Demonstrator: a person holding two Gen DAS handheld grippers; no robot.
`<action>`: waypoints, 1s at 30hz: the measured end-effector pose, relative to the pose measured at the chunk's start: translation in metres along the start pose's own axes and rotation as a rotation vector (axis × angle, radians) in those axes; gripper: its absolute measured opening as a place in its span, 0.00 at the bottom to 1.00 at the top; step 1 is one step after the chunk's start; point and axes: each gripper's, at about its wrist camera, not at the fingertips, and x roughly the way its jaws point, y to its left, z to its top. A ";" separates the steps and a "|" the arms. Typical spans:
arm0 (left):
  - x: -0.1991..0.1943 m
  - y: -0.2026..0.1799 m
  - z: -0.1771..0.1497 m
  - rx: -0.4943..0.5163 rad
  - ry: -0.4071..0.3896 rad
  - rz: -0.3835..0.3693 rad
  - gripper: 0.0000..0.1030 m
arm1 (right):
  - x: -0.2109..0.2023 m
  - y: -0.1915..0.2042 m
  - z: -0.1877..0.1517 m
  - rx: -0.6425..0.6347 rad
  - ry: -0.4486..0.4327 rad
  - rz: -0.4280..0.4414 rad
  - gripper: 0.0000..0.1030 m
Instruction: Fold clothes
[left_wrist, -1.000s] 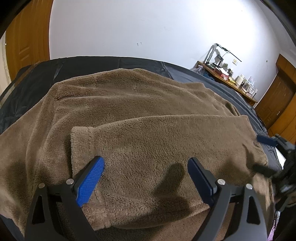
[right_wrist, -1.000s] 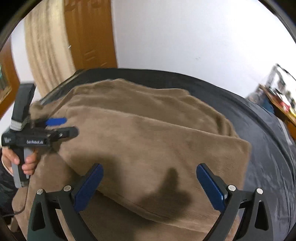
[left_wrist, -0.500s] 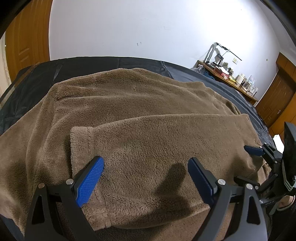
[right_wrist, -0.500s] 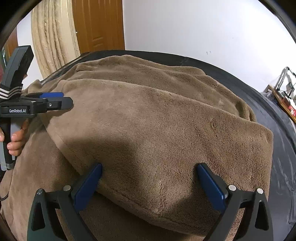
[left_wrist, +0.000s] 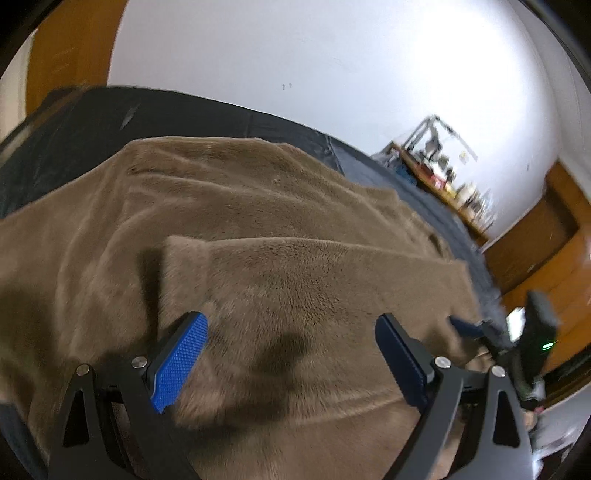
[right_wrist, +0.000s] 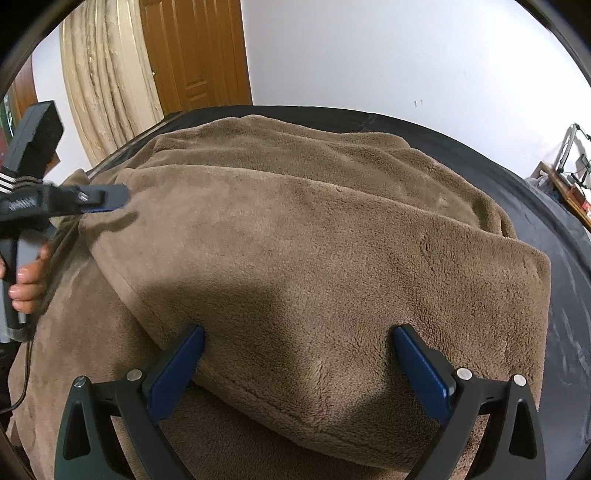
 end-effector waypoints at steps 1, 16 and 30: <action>-0.009 0.006 -0.001 -0.026 -0.009 0.004 0.91 | 0.000 -0.001 0.000 0.002 -0.001 0.004 1.00; -0.173 0.178 -0.055 -0.538 -0.274 0.272 0.91 | -0.002 0.000 0.000 -0.001 -0.002 0.003 1.00; -0.191 0.248 -0.074 -0.738 -0.319 0.345 0.91 | -0.001 -0.001 -0.001 -0.003 -0.002 0.001 1.00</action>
